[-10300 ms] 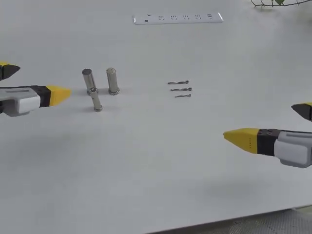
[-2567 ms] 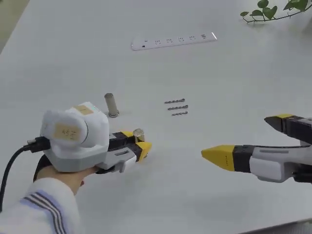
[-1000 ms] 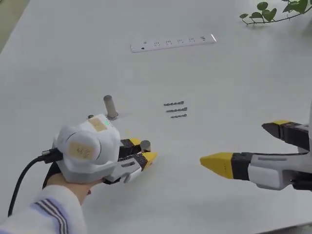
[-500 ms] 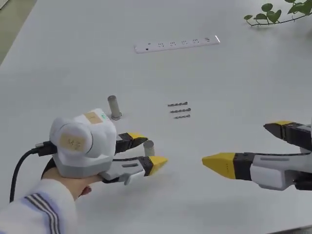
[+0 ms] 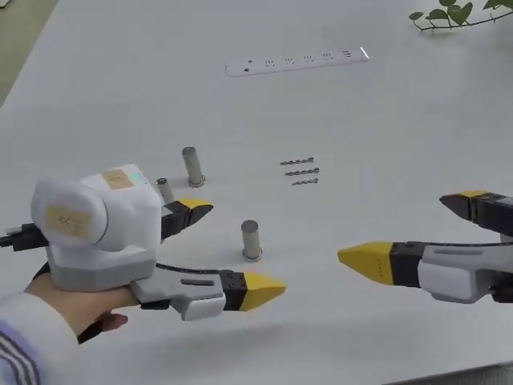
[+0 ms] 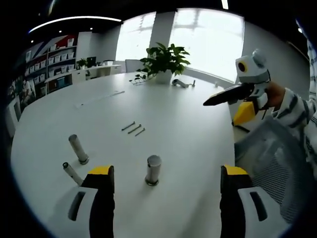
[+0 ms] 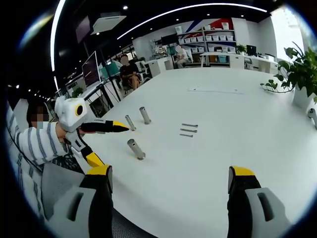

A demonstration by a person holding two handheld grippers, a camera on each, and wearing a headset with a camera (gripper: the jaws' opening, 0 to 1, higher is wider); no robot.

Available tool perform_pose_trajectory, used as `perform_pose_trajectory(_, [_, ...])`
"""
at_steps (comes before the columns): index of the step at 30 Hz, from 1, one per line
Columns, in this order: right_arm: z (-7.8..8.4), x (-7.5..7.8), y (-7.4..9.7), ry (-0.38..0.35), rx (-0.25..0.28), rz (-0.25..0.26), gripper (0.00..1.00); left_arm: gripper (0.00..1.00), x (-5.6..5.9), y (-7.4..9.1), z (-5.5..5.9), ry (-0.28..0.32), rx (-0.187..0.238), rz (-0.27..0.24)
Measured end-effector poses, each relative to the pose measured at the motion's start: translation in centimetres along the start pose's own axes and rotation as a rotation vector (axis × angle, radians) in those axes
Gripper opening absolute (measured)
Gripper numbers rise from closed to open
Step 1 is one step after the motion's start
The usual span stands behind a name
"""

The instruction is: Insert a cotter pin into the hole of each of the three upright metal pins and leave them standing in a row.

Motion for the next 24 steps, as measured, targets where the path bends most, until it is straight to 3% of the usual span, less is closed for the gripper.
perform_pose_trajectory(11, [0.1, 0.5, 0.2, -0.010, -0.002, 0.023, 0.96, 0.99, 0.1, 1.5, 1.3, 0.027, -0.026, -0.014])
perform_pose_trajectory(14, [0.0, 0.5, 0.2, -0.013, 0.001, 0.023, 0.96, 0.99, -0.7, 2.0, 1.0, 0.081, 0.039, -0.076])
perform_pose_trajectory(24, [-0.5, 0.4, 0.5, 0.006, 0.003, 0.028, 0.96, 0.99, -0.7, 3.7, 1.6, 0.128, 0.058, -0.084])
Point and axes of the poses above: the centre of the closed fingertips' face, and the gripper's own axes: y roughly backward along the fingers, x roughly to its right, z roughly out of its underside, the point moved 4 cm from there along y, roughly backward along the fingers, and after that the axes turned 6 degrees about z, right-handed, at the moved point
